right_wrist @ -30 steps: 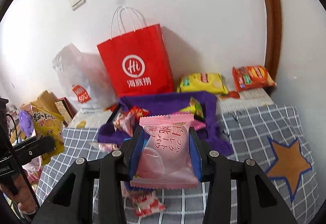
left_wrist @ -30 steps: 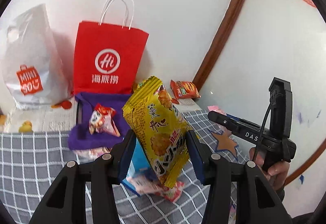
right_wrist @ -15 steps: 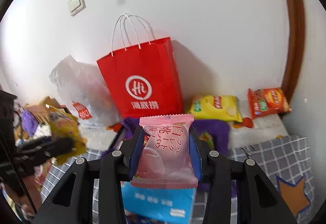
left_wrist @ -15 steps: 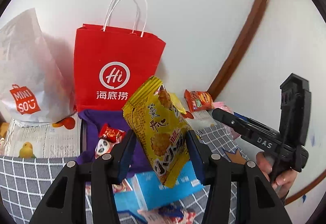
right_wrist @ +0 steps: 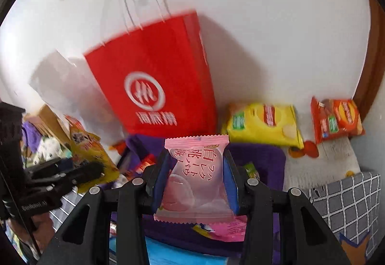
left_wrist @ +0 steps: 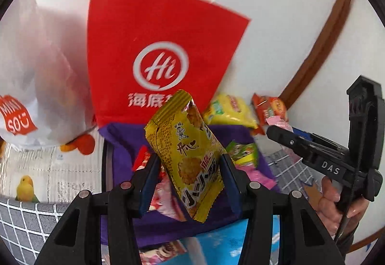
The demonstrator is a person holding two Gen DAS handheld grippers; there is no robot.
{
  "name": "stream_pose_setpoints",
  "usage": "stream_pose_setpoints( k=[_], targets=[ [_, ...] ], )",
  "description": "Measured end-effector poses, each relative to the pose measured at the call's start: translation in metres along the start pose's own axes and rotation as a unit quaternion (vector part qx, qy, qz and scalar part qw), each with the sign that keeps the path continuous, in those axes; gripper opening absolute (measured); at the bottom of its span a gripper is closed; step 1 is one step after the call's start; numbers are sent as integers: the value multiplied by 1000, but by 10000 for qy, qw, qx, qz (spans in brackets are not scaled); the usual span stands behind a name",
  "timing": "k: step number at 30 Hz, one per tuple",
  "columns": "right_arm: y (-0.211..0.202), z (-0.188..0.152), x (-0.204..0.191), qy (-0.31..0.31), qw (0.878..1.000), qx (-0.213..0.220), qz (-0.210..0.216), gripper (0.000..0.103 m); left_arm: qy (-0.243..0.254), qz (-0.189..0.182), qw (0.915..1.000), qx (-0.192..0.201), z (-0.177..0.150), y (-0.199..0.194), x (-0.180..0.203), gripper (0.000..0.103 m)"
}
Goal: Organize snacks
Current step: 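Lift and carry the yellow packet and pink candy packet toward the purple towel, then open the right tool over the towel while the left tool releases the yellow packet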
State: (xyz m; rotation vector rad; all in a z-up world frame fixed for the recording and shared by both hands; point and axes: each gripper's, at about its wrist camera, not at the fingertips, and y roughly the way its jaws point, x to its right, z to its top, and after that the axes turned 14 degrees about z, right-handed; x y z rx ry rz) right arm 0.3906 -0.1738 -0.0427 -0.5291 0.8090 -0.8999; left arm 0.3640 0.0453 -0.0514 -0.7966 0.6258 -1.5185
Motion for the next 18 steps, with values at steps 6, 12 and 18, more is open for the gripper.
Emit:
stream_pose_setpoints(
  k=[6,12,18],
  targets=[
    [31,-10,23,302,9985,-442,-125,43,-284,110,9988,-378,1,18,-20,48],
    [55,-18,24,298,9956,-852,-270,43,-150,260,9985,-461,-3,22,-13,48],
    [67,-23,20,147,9919,-1154,-510,43,-34,388,9986,-364,-5,17,-7,48]
  ],
)
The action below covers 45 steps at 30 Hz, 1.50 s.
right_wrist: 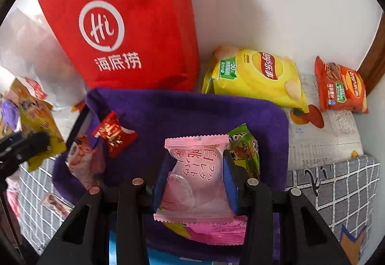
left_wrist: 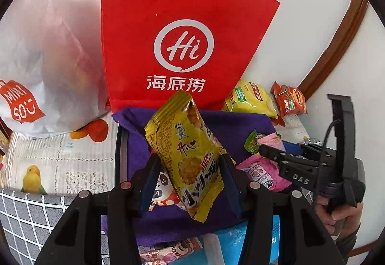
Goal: Organize snacks
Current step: 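Open the right tool over the towel while the left tool releases the yellow packet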
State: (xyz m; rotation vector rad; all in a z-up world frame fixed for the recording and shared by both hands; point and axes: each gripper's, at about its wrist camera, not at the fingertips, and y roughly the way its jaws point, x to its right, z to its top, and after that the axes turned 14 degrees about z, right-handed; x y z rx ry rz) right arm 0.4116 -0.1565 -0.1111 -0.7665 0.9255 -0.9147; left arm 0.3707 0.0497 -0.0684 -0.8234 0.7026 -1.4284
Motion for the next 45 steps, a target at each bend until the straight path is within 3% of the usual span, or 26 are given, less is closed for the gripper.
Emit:
stream_pose_setpoints(
  k=[7,18,25,35,40,45],
  targets=[
    [8,0,3,104,9996,-250,-36,43,-43,-54,10000,43,-2,-7,0,48],
    [-9,3,1,69,9999,-82,-40,45,0,-57,10000,5,-4,-5,3,48],
    [-26,8,5,255,9994,115,204,50,18,-24,10000,-69,-6,2,4,48],
    [-83,9,-1,111,9963,845,132,52,75,-274,9976,-634,-13,29,14,48],
    [-94,8,-2,113,9948,997,182,52,86,-306,9949,-960,-20,43,19,49],
    [-98,8,-3,113,9944,1030,222,52,133,-259,9942,-1040,-24,47,23,49]
  ],
)
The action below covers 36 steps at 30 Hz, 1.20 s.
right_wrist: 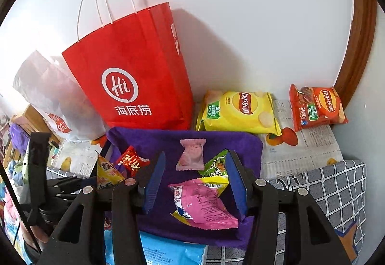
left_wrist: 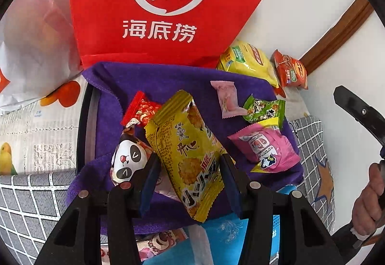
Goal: Organize snacks
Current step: 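Open the right tool over the towel while the left tool releases the yellow packet, then withdraw both open tools from the towel toward the snacks beside the tissue box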
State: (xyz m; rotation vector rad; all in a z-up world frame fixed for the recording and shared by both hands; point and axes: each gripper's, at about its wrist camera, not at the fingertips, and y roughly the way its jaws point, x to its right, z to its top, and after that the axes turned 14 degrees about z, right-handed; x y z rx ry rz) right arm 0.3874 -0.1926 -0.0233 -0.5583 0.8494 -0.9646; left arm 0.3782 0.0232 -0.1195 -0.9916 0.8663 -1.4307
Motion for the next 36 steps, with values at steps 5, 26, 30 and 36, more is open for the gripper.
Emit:
stream_pose_setpoints(
  k=[5,26,30,36],
  targets=[
    [-2,-1,-4,-28,10000,7,22,52,82,101,9999,-24,0,0,4,50],
    [-49,-17,-31,-236,9989,403,-1,59,62,333,9963,789,5,-58,-2,69],
    [-62,-36,-29,-324,9983,378,-307,59,81,165,9953,949,2,-72,2,69],
    [-89,-76,-23,-262,9966,500,-593,59,247,42,9905,1351,-7,-102,13,69]
  ],
)
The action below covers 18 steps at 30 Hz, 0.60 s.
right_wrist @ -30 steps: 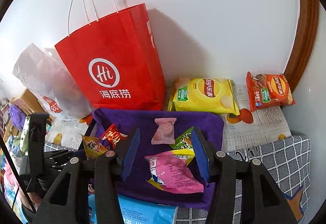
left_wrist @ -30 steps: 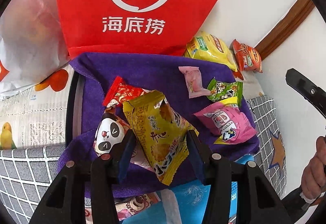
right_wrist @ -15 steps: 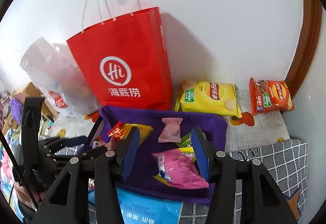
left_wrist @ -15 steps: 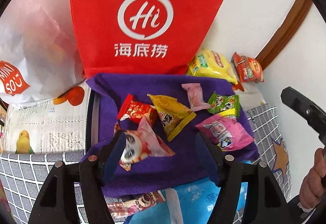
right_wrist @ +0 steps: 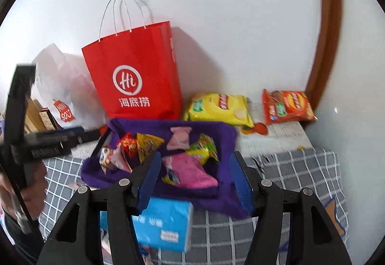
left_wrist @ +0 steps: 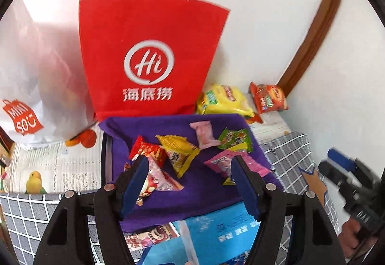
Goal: Organize snacks
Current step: 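Withdraw both open tools from the towel toward the snacks beside the tissue box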
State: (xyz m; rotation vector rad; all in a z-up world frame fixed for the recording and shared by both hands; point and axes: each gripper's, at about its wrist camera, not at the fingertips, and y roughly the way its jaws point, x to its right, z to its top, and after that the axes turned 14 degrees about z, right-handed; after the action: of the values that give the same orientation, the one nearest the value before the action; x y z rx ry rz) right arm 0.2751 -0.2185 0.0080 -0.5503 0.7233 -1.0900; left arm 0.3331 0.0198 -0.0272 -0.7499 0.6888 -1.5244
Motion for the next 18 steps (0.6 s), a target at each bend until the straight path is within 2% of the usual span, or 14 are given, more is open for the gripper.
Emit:
stream_pose_setpoints(
  k=[5,10,13,18],
  targets=[
    [-24,-34,-1,84,9998,139,-138,59,187,-236,9994,196,0,-26,5,69],
    [-40,-69,-7,229,9996,52,146,59,146,-141,9989,426,0,-50,3,71],
    [-44,-88,-16,115,9999,-21,107,59,191,-109,9983,532,-1,-62,5,74],
    [-40,-115,-29,70,9984,-254,493,59,254,73,9972,697,-9,-76,6,82]
  ],
)
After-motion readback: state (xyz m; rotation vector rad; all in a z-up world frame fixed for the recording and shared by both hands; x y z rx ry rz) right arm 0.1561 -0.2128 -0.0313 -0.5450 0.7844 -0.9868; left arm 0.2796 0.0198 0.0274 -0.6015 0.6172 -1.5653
